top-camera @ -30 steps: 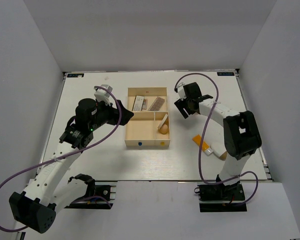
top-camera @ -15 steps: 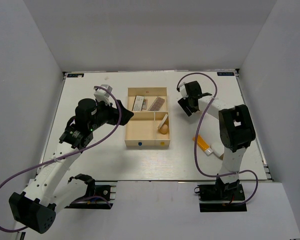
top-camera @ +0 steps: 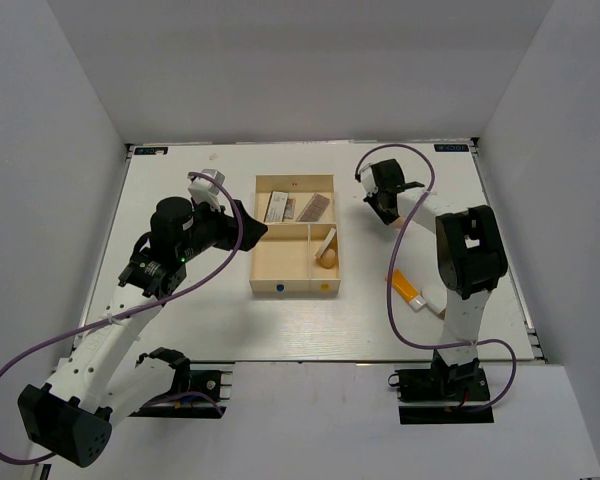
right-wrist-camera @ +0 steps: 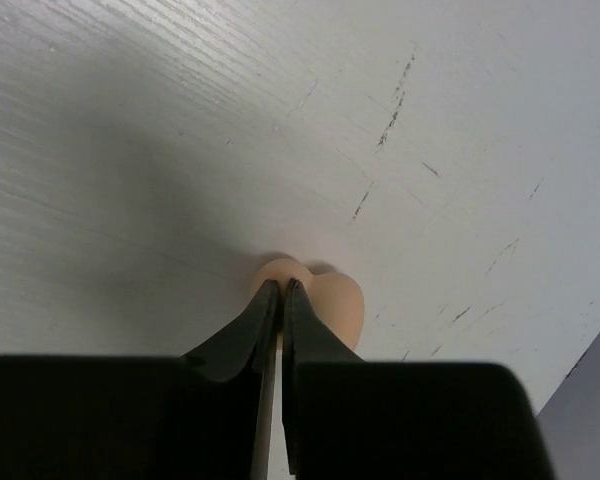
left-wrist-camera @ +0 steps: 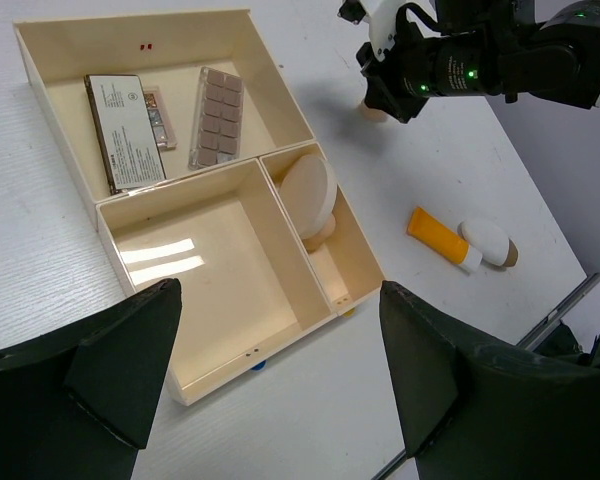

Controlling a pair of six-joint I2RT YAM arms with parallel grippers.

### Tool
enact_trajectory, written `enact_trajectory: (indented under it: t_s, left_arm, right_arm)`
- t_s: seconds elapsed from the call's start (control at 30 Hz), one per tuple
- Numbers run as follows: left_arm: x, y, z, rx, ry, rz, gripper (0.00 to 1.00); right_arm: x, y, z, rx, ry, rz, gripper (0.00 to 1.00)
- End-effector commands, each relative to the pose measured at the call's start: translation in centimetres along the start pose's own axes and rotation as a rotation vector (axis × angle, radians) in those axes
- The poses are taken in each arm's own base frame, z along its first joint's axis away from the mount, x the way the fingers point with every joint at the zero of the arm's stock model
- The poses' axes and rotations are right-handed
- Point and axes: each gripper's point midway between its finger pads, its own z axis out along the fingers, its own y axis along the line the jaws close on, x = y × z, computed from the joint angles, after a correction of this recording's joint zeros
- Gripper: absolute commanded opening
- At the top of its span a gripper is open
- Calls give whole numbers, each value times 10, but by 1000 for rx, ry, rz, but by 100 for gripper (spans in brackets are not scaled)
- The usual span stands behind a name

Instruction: Organize the makeup

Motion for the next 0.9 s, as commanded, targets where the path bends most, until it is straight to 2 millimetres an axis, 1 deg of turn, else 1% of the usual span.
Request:
enact_trajectory:
  t_s: [0.0, 0.03, 0.1, 0.17, 0.23, 0.27, 0.3, 0.33, 0.37, 0.4, 0.43, 0.47, 0.6, 0.63, 0.7, 0.73, 0.8, 0.87]
  left_arm:
    - [-3, -5, -4, 21, -19, 10, 90]
    - [-3, -5, -4, 20, -19, 11, 89]
    - [-3, -5, -4, 22, -20, 12, 90]
    - [-2, -5, -4, 22, -17, 11, 89]
    - [-2, -5, -4, 23, -16, 9, 90]
    - [-2, -5, -4, 23, -16, 11, 90]
    - [-2, -6, -4, 25, -16, 9, 90]
    - [-2, -6, -4, 28, -16, 11, 90]
    - [-2, -6, -3, 26, -15, 11, 90]
    - [-1, -6, -3, 26, -14, 11, 90]
    - [-1, -6, -3, 26, -14, 11, 90]
    - [-1, -5, -2, 25, -11, 8, 89]
    - [-1, -5, -2, 21, -11, 8, 90]
    - [-2, -5, -2, 21, -14, 10, 90]
    - [-1, -4, -2, 19, -10, 9, 89]
    - [-1, -4, -2, 20, -11, 11, 90]
    - [-1, -4, -2, 20, -11, 11, 90]
    - [0, -4, -2, 19, -8, 10, 90]
  right_arm:
    - [-5, -3, -5, -19, -4, 7, 2]
    - [-6, -2, -6, -25, -8, 6, 0]
    - [-9, -3, -13, -27, -25, 12, 0]
    - [-17, 4, -22, -80, -66, 14, 0]
    - [-32, 13, -45, -137, -148, 20, 0]
    - [-44, 14, -64, -163, -211, 18, 0]
    - [-49, 17, -74, -191, -248, 19, 0]
    - [-56, 37, -86, -279, -300, 2, 0]
    - [-63, 39, -102, -306, -348, -5, 0]
    - [-66, 46, -110, -336, -373, -14, 0]
    - [-68, 61, -119, -402, -405, -31, 0]
    - [-72, 65, -129, -426, -436, -41, 0]
    - [-75, 104, -151, -600, -476, -91, 0]
    - [-72, 115, -154, -639, -466, -112, 0]
    - [-70, 131, -161, -720, -474, -135, 0]
    - [-69, 138, -161, -745, -468, -147, 0]
    - [-66, 152, -167, -796, -455, -170, 0]
    - [-65, 160, -168, -825, -444, -186, 0]
